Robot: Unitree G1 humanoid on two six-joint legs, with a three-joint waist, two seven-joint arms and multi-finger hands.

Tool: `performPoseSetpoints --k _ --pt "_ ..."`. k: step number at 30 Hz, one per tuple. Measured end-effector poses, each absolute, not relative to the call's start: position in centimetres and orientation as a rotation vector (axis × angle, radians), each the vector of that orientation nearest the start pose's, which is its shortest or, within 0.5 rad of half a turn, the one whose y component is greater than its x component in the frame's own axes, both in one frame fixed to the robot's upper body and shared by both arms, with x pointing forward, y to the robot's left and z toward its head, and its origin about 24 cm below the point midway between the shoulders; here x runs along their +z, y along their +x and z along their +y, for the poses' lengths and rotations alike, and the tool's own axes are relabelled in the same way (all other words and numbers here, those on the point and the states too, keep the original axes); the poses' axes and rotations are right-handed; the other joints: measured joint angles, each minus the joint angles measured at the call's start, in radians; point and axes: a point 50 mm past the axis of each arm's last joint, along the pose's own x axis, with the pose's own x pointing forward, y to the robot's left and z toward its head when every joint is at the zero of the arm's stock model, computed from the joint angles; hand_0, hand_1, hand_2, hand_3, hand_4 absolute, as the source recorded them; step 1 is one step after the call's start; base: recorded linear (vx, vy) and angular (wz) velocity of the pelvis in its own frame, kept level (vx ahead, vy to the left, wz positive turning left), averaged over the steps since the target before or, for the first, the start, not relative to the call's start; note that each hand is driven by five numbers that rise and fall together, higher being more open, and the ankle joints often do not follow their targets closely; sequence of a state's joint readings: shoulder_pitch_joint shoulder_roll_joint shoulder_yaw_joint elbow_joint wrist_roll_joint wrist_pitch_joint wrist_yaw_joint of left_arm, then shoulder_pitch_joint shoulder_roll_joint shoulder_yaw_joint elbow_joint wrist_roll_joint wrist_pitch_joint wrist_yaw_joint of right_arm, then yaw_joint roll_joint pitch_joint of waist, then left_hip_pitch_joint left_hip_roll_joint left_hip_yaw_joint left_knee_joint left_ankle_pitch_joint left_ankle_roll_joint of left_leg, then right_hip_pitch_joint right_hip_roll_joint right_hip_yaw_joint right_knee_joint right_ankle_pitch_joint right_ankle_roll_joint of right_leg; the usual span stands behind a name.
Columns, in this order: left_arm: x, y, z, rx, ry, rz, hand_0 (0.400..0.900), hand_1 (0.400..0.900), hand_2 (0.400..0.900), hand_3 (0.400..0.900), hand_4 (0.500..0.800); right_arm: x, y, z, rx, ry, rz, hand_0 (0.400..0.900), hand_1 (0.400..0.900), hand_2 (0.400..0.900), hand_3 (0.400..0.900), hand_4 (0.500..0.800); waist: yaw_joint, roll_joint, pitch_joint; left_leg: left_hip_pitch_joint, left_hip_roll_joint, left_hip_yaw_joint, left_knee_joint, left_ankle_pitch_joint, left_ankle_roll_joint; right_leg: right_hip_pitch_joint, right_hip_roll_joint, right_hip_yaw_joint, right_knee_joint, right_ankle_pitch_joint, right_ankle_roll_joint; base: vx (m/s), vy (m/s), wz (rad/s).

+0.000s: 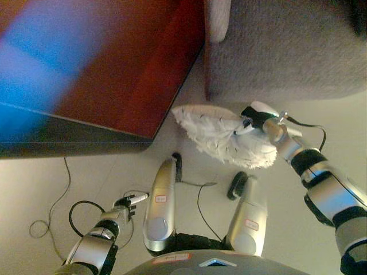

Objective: Pick up the pillow and put it on the sofa.

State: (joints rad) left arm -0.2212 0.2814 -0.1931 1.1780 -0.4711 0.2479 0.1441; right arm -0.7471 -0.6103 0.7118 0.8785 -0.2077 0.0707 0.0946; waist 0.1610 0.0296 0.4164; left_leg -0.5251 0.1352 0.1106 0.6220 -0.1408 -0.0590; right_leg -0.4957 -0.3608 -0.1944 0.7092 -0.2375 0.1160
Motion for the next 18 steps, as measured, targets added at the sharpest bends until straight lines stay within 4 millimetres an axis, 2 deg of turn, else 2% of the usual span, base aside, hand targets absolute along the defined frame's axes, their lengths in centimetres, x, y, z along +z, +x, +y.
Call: performPoseSetpoints --k 4,6,9,12,15,18 --pt "-14.0 15.6 23.9 0.343 0.006 1.238 0.9 0.9 0.9 0.9 0.8 5.1 34.7 -23.3 0.334 -1.173 0.371 0.4 0.4 0.4 0.4 0.5 -0.021 -0.036 -0.031 0.231 -0.003 0.014 -0.265 0.098 -0.012 0.237 0.047 -0.071 -0.272 0.096 0.004 0.25 -0.083 -0.07" --pt "-14.4 14.4 24.1 0.346 0.023 1.276 0.9 0.9 0.9 0.9 0.8 5.1 34.2 -23.5 0.348 -1.167 0.361 0.4 0.4 0.4 0.4 0.5 -0.025 -0.046 -0.096 0.307 -0.001 0.031 -0.376 0.131 -0.018 0.312 0.074 -0.083 -0.392 0.139 0.008 0.19 -0.061 -0.11" --pt "-14.6 13.5 24.4 0.357 0.028 1.306 0.9 0.9 0.9 0.9 0.8 5.4 33.6 -24.2 0.367 -1.191 0.367 0.4 0.4 0.4 0.4 0.5 -0.031 -0.047 -0.16 0.404 -0.002 0.046 -0.49 0.161 -0.023 0.425 0.107 -0.099 -0.539 0.194 0.013 0.14 -0.042 -0.09" --pt "-14.9 12.0 25.1 0.388 0.028 1.341 0.9 0.9 0.9 0.9 0.8 5.6 33.3 -23.8 0.416 -1.203 0.351 0.4 0.4 0.4 0.4 0.5 -0.054 -0.057 -0.222 0.468 -0.004 0.061 -0.559 0.173 -0.03 0.494 0.125 -0.109 -0.635 0.223 0.014 0.12 -0.038 -0.13" --pt "-15.1 10.8 25.4 0.405 0.032 1.375 0.9 0.9 0.9 0.9 0.8 5.7 33.0 -23.6 0.456 -1.208 0.351 0.4 0.4 0.4 0.4 0.5 -0.075 -0.066 -0.259 0.525 -0.004 0.068 -0.625 0.19 -0.039 0.549 0.14 -0.117 -0.702 0.242 0.016 0.1 -0.031 -0.15" --pt "-15.3 9.7 25.6 0.418 0.014 1.4 0.9 0.9 0.9 0.9 0.8 6.3 32.9 -23.3 0.497 -1.216 0.33 0.4 0.4 0.4 0.4 0.5 -0.077 -0.069 -0.274 0.579 0.0 0.088 -0.678 0.203 -0.049 0.595 0.159 -0.115 -0.758 0.259 0.016 0.1 -0.029 -0.08"
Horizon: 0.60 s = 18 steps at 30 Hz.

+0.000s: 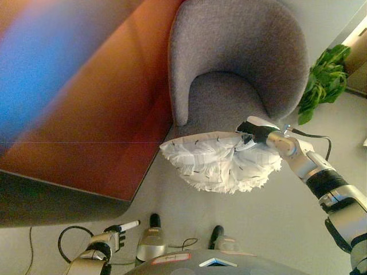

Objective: Pick up the pillow and put it on the sofa.

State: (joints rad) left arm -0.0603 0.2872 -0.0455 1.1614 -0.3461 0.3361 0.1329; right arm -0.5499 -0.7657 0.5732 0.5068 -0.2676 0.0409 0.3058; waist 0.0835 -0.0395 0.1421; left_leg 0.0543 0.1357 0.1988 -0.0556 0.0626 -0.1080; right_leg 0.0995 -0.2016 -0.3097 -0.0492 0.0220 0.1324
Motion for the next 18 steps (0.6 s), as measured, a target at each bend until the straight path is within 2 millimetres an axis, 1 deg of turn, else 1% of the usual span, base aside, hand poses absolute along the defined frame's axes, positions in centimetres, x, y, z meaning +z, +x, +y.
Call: performPoseSetpoints --k 3,6,9,12,15,18 --pt "-15.5 9.0 25.6 0.414 0.002 1.421 0.9 0.9 0.9 0.9 0.8 7.0 32.9 -23.9 0.492 -1.212 0.324 0.4 0.4 0.4 0.4 0.5 -0.002 0.0 -0.024 0.016 0.003 0.002 -0.024 0.008 -0.008 0.011 0.012 0.0 -0.017 0.002 0.0 0.14 -0.025 -0.04" --pt "-15.5 8.7 25.6 0.411 0.01 1.436 0.9 0.9 0.9 0.9 0.8 8.1 32.9 -24.9 0.468 -1.214 0.317 0.4 0.4 0.4 0.4 0.5 -0.001 -0.002 -0.025 0.026 0.005 0.001 -0.024 0.008 -0.008 0.026 0.015 0.0 -0.027 0.002 0.0 0.17 -0.039 -0.06" --pt "-15.6 8.0 25.8 0.425 0.006 1.461 0.9 0.9 0.9 0.9 0.8 8.6 32.9 -25.5 0.447 -1.204 0.319 0.4 0.4 0.4 0.4 0.5 0.0 -0.003 -0.03 0.035 0.006 0.001 -0.025 0.007 -0.009 0.038 0.017 0.0 -0.03 0.002 0.0 0.19 -0.055 -0.06" --pt "-15.7 7.5 25.8 0.425 0.009 1.498 0.9 0.9 0.9 0.9 0.8 8.6 32.9 -25.9 0.437 -1.173 0.331 0.4 0.4 0.4 0.4 0.5 0.001 -0.009 -0.037 0.039 0.007 0.003 -0.024 0.008 -0.01 0.038 0.018 0.005 -0.029 0.005 -0.003 0.13 -0.049 0.0" --pt "-15.7 7.2 25.7 0.424 0.01 1.523 0.9 0.9 0.9 0.9 0.8 8.1 33.1 -26.8 0.4 -1.121 0.385 0.4 0.4 0.4 0.4 0.5 0.009 -0.014 -0.04 0.038 0.007 0.001 -0.024 0.01 -0.011 0.037 0.017 0.006 -0.025 0.006 -0.003 0.02 -0.053 0.17" --pt "-15.7 7.7 25.7 0.398 0.048 1.539 0.9 0.9 0.9 0.9 0.8 8.1 34.0 -27.9 0.341 -1.082 0.45 0.4 0.4 0.4 0.4 0.5 0.02 -0.012 -0.04 0.014 0.007 -0.009 -0.023 0.019 -0.009 0.015 0.017 -0.001 -0.016 0.006 -0.004 -0.08 -0.039 0.3"
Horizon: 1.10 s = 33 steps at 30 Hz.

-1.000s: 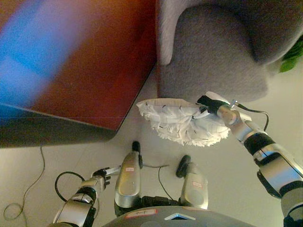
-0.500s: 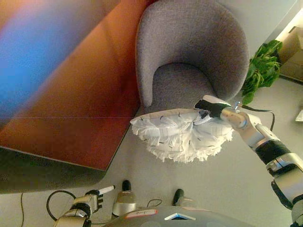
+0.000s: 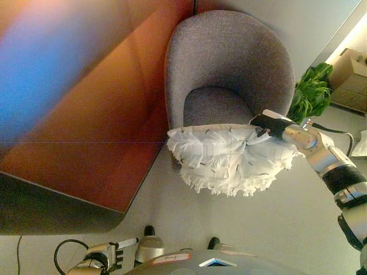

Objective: Pick up the pillow and put it on the sofa.

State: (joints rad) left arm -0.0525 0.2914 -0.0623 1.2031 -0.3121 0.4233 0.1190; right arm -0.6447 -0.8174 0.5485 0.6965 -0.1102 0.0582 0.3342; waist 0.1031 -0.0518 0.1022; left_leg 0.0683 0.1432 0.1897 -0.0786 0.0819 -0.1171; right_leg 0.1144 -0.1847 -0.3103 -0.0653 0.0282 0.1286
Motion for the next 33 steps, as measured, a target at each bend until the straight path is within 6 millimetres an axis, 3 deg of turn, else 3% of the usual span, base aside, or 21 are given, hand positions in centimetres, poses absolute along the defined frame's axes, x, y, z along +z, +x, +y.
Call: performPoseSetpoints --k 3,6,10,14,21,22,29,33 --pt "-15.4 9.3 25.5 0.373 0.075 1.512 0.9 0.9 0.9 0.9 0.8 9.6 35.2 -29.1 0.256 -1.07 0.491 0.4 0.4 0.4 0.4 0.5 0.014 0.011 0.005 -0.078 -0.001 -0.029 0.017 0.014 0.003 -0.056 -0.001 -0.014 0.005 0.01 -0.005 -0.12 -0.057 0.23" --pt "-15.1 10.8 25.1 0.349 0.081 1.476 0.9 0.9 0.9 0.9 0.8 12.5 36.7 -29.7 0.157 -1.067 0.475 0.4 0.4 0.4 0.4 0.5 0.039 0.046 0.03 -0.132 -0.003 -0.052 0.022 0.031 0.01 -0.093 0.0 -0.02 0.001 0.024 -0.007 -0.11 -0.033 0.07" --pt "-15.0 11.5 24.9 0.349 0.064 1.454 0.9 0.9 0.9 0.9 0.8 16.6 38.3 -29.8 0.066 -1.076 0.415 0.4 0.4 0.4 0.4 0.5 0.064 0.092 0.058 -0.192 -0.003 -0.063 0.022 0.05 0.01 -0.138 0.004 -0.028 -0.016 0.047 -0.011 -0.1 -0.018 0.04" --pt "-15.0 11.5 24.9 0.352 0.055 1.439 0.9 0.9 0.9 0.9 0.8 18.0 38.6 -30.5 -0.002 -1.061 0.427 0.4 0.4 0.4 0.4 0.5 0.093 0.096 0.081 -0.214 -0.003 -0.067 0.022 0.053 0.011 -0.156 0.005 -0.032 -0.02 0.05 -0.012 -0.1 -0.02 0.03" --pt "-14.8 12.3 25.0 0.344 0.053 1.379 0.9 0.9 0.9 0.9 0.8 20.7 38.8 -31.4 -0.13 -1.016 0.398 0.4 0.4 0.4 0.4 0.5 0.097 0.096 0.12 -0.243 -0.002 -0.085 0.018 0.06 0.01 -0.174 0.008 -0.052 -0.021 0.052 -0.013 -0.05 -0.019 0.1" --pt "-14.8 12.4 25.0 0.341 0.052 1.375 0.9 0.9 0.9 0.9 0.8 20.8 38.8 -31.7 -0.147 -1.013 0.398 0.9 0.9 0.9 0.9 0.8 0.099 0.096 0.121 -0.244 -0.002 -0.087 0.015 0.061 0.01 -0.174 0.008 -0.055 -0.021 0.052 -0.013 -0.03 0.002 0.07" --pt "-14.8 12.4 25.1 0.321 0.014 1.358 0.9 0.9 0.9 0.9 0.8 22.6 38.9 -31.9 -0.226 -1.008 0.399 0.9 0.9 0.9 0.9 0.8 0.104 0.096 0.121 -0.243 -0.001 -0.089 0.009 0.064 0.009 -0.174 0.007 -0.059 -0.021 0.052 -0.013 0.01 0.002 0.0" --pt "-14.8 12.3 25.4 0.321 -0.016 1.348 0.9 0.9 0.9 0.9 0.8 24.5 39.1 -31.6 -0.276 -1.003 0.338 0.9 0.9 0.9 0.9 0.8 0.104 0.095 0.121 -0.225 0.0 -0.089 0.008 0.064 0.008 -0.156 0.008 -0.058 -0.021 0.052 -0.013 0.06 -0.015 -0.07"
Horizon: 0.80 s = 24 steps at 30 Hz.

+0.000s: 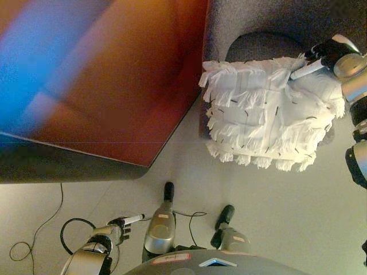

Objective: Pick up the pillow and put it on the sofa.

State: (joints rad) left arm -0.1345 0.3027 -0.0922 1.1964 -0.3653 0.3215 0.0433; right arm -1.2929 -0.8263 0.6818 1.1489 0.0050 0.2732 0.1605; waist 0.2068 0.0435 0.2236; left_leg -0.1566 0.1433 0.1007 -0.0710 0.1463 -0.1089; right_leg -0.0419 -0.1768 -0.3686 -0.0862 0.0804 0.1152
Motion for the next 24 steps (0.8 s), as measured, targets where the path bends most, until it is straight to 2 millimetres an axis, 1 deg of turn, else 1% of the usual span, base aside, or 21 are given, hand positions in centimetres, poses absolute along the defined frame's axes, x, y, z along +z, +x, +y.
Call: performPoseSetpoints --k 3,6,8,13,15,16,17,18,19,20,21,22,24 --pt "-14.7 12.2 25.8 0.318 -0.003 1.339 0.9 0.9 0.9 0.9 0.8 27.0 39.0 -31.8 -0.317 -0.994 0.283 0.9 0.9 0.9 0.9 0.8 0.001 -0.005 0.003 0.019 0.001 0.003 -0.002 0.0 -0.001 0.016 0.001 0.003 0.0 0.0 0.0 0.06 0.004 -0.08" --pt "-14.5 11.9 26.7 0.331 0.009 1.343 0.9 0.9 0.9 0.9 0.8 28.2 38.6 -32.3 -0.349 -0.985 0.266 0.9 0.9 0.9 0.9 0.8 0.001 -0.022 0.007 0.04 0.004 0.003 -0.003 0.001 -0.002 0.035 0.003 0.005 0.0 0.0 0.0 0.06 0.002 -0.05" --pt "-14.4 11.6 27.1 0.335 0.011 1.35 0.9 0.9 0.9 0.9 0.8 28.4 38.3 -32.9 -0.369 -0.976 0.273 0.9 0.9 0.9 0.9 0.8 -0.001 -0.035 0.002 0.043 0.005 0.004 -0.003 0.003 -0.005 0.036 0.003 0.007 0.0 0.0 0.0 0.05 0.003 -0.08" --pt "-14.6 10.0 27.8 0.335 0.046 1.389 0.9 0.9 0.9 0.9 0.8 28.1 37.9 -33.8 -0.389 -0.943 0.31 0.9 0.9 0.9 0.9 0.8 -0.009 -0.054 -0.01 0.075 0.007 0.023 -0.008 0.003 -0.006 0.054 0.004 0.026 0.0 0.0 -0.001 0.04 0.005 -0.08" --pt "-14.6 10.0 27.9 0.337 0.045 1.384 0.9 0.9 0.9 0.9 0.8 27.7 37.5 -34.6 -0.398 -0.902 0.311 0.9 0.9 0.9 0.9 0.8 -0.01 -0.058 -0.015 0.085 0.007 0.027 -0.008 0.003 -0.006 0.061 0.005 0.03 0.0 0.001 -0.001 0.02 0.017 -0.08" --pt "-14.6 10.0 27.9 0.341 0.043 1.381 0.9 0.9 0.9 0.9 0.8 26.6 37.3 -35.0 -0.395 -0.876 0.331 0.9 0.9 0.9 0.9 0.8 -0.01 -0.063 -0.024 0.091 0.006 0.026 -0.008 0.003 -0.006 0.068 0.006 0.031 0.0 0.0 -0.001 0.02 0.031 -0.07" --pt "-14.6 10.0 28.0 0.341 0.047 1.38 0.9 0.9 0.9 0.9 0.8 25.1 37.1 -35.4 -0.382 -0.862 0.364 0.9 0.9 0.9 0.9 0.8 -0.01 -0.069 -0.037 0.096 0.007 0.027 -0.009 0.002 -0.006 0.072 0.006 0.031 0.0 0.0 -0.002 0.04 0.041 -0.05" --pt "-14.6 9.9 28.0 0.339 0.059 1.384 0.9 0.9 0.9 0.9 0.8 23.1 36.8 -35.7 -0.356 -0.852 0.393 0.9 0.9 0.9 0.9 0.8 -0.01 -0.077 -0.052 0.102 0.007 0.028 -0.009 0.0 -0.007 0.078 0.005 0.033 0.0 0.0 -0.002 0.04 0.039 -0.02" --pt "-14.6 9.7 28.1 0.34 0.062 1.388 0.9 0.9 0.9 0.9 0.8 20.4 36.6 -35.6 -0.311 -0.835 0.435 0.9 0.9 0.9 0.9 0.8 -0.012 -0.085 -0.066 0.114 0.006 0.029 -0.009 -0.002 -0.007 0.088 0.005 0.034 0.0 -0.002 -0.004 0.02 0.032 -0.04" --pt "-14.5 10.1 28.1 0.336 0.068 1.379 0.9 0.9 0.9 0.9 0.8 17.3 36.1 -35.5 -0.273 -0.809 0.478 0.9 0.9 0.9 0.9 0.8 -0.015 -0.092 -0.078 0.125 0.006 0.036 -0.009 -0.004 -0.006 0.096 0.004 0.038 0.0 -0.003 -0.005 0.0 0.016 -0.04" --pt "-14.5 10.1 28.1 0.334 0.075 1.382 0.9 0.9 0.9 0.9 0.8 14.0 35.5 -35.1 -0.234 -0.77 0.518 0.9 0.9 0.9 0.9 0.8 -0.017 -0.099 -0.089 0.14 0.007 0.04 -0.009 -0.007 -0.007 0.107 0.004 0.043 0.0 -0.004 -0.005 -0.01 0.009 -0.06" --pt "-14.5 10.0 28.1 0.331 0.081 1.388 0.9 0.9 0.9 0.9 0.8 9.8 34.5 -34.1 -0.177 -0.74 0.592 0.9 0.9 0.9 0.9 0.8 -0.024 -0.106 -0.106 0.151 0.008 0.043 -0.01 -0.011 -0.007 0.117 0.003 0.046 0.0 -0.006 -0.008 -0.02 0.011 -0.07" --pt "-14.5 10.2 27.9 0.32 0.091 1.386 0.9 0.9 0.9 0.9 0.8 3.2 32.2 -32.0 -0.08 -0.677 0.741 0.9 0.9 0.9 0.9 0.8 -0.044 -0.101 -0.127 0.162 0.011 0.045 -0.012 -0.015 -0.004 0.127 0.002 0.05 0.0 -0.009 -0.011 -0.03 0.015 -0.1"
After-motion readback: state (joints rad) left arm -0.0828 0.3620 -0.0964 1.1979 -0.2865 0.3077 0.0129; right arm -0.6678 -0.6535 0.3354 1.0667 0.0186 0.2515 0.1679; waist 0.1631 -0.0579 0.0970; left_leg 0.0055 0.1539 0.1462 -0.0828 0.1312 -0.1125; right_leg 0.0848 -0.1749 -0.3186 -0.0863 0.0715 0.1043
